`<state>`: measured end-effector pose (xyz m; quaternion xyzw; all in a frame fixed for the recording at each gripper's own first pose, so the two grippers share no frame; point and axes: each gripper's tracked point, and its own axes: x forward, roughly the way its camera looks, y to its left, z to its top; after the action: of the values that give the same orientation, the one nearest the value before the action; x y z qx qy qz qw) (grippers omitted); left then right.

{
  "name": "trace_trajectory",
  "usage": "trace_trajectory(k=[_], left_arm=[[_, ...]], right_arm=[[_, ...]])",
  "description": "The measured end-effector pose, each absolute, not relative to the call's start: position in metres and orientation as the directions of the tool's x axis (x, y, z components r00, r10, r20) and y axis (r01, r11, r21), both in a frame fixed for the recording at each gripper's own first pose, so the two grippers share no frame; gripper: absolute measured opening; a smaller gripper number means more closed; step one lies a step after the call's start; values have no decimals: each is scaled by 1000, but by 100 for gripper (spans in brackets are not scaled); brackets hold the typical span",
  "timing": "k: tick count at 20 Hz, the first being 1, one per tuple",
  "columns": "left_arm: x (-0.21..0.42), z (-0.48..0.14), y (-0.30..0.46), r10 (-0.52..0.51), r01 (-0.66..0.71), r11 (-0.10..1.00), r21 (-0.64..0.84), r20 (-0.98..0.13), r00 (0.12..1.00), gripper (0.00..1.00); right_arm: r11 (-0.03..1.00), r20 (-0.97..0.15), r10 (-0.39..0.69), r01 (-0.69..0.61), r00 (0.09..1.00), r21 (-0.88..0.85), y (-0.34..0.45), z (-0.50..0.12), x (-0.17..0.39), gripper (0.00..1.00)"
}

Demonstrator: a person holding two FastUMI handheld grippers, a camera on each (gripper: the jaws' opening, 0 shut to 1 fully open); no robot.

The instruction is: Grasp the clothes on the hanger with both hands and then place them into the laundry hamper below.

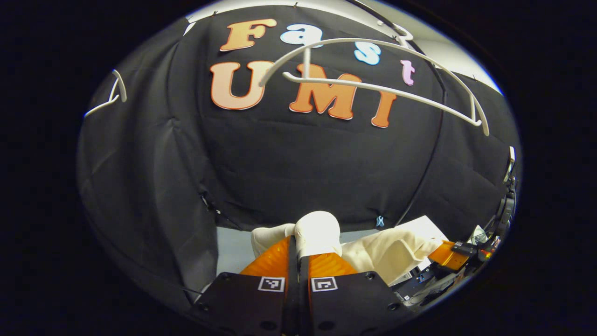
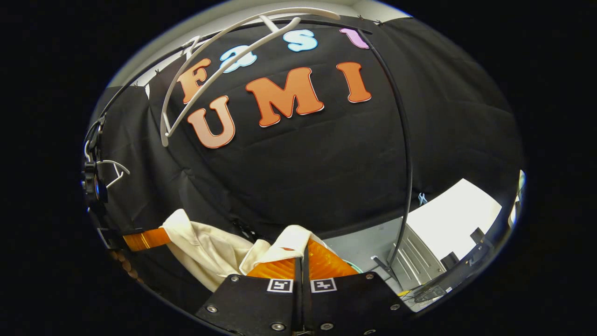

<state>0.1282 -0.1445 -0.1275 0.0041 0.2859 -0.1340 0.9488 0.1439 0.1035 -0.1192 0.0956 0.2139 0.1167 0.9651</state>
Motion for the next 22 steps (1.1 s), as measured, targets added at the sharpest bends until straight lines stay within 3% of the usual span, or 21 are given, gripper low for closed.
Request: trace_trajectory(k=[8, 22], left_arm=[[112, -154, -203, -344, 346, 931, -117, -598, 724, 7], [69, -270, -172, -244, 212, 965, -153, -815, 525, 7]], right_arm=[[955, -437, 283, -208, 854, 212, 102, -139, 132, 0], [968, -642, 246, -219, 726, 123, 87, -237, 113, 0]])
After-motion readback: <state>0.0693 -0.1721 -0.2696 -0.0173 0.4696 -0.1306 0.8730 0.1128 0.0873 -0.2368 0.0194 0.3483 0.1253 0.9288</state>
